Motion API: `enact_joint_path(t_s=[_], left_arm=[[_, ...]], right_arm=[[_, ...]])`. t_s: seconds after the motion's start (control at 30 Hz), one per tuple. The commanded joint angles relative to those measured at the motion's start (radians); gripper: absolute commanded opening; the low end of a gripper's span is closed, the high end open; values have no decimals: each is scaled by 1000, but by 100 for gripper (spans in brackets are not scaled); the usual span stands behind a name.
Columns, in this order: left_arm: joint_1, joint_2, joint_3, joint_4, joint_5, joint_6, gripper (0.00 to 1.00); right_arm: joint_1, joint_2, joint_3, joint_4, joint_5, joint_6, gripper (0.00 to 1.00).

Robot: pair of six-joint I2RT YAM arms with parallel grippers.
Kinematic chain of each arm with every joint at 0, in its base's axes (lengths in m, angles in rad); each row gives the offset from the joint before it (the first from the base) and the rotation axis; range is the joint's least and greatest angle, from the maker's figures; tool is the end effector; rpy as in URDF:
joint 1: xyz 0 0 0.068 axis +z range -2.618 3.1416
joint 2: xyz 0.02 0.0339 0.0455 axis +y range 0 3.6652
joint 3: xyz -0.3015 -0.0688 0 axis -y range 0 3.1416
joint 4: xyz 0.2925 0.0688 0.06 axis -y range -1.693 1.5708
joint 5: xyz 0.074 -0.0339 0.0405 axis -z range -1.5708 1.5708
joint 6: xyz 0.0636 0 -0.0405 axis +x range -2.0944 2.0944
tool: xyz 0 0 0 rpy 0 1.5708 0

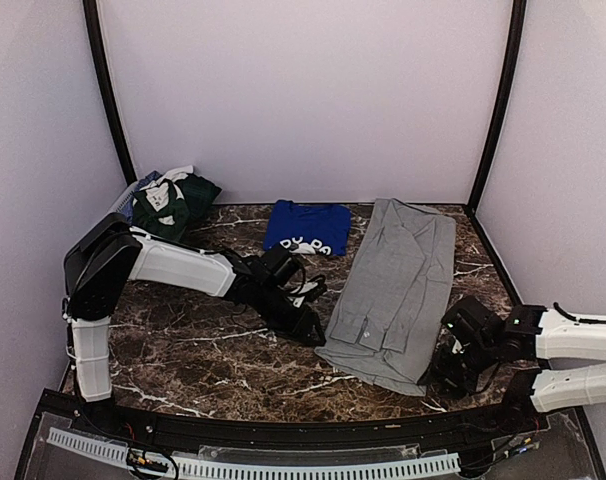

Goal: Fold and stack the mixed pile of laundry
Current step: Pick up the rectangle-folded shirt from the center of the board.

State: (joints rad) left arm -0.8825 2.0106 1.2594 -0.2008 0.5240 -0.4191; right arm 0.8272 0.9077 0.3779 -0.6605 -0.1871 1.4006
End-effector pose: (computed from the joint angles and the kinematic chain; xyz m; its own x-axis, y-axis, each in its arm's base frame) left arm 0.2790 -0.3894 0.1254 -0.8198 0.4421 -0.3640 0.5687 0.5537 -0.6083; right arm 0.1049 0.1315 0.1283 -0.8653 0.4897 0.1073 0.4890 0.7776 0.3953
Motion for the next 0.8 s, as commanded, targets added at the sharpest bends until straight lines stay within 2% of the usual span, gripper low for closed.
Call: enact_joint_path(t_s=[0.0, 0.23, 0.37, 0.53, 0.6, 0.77], left_arm=[[-10, 9, 25, 7, 38, 2, 48], [-23, 32, 30, 17, 87, 2, 42], [-33, 32, 28, 6, 92, 0, 37], [-38, 24, 13, 15, 98, -14, 32], [-41, 19, 9, 21, 88, -19, 24], [-47, -3, 1, 13, 83, -24, 2]], right_arm=[[9, 75, -20, 99, 5, -7, 42], [9, 99, -43, 166, 17, -16, 34], [9, 79, -57, 172, 18, -6, 20], [9, 28, -51, 132, 18, -7, 7], [9, 9, -55, 126, 15, -5, 0], [15, -14, -53, 123, -1, -11, 0]])
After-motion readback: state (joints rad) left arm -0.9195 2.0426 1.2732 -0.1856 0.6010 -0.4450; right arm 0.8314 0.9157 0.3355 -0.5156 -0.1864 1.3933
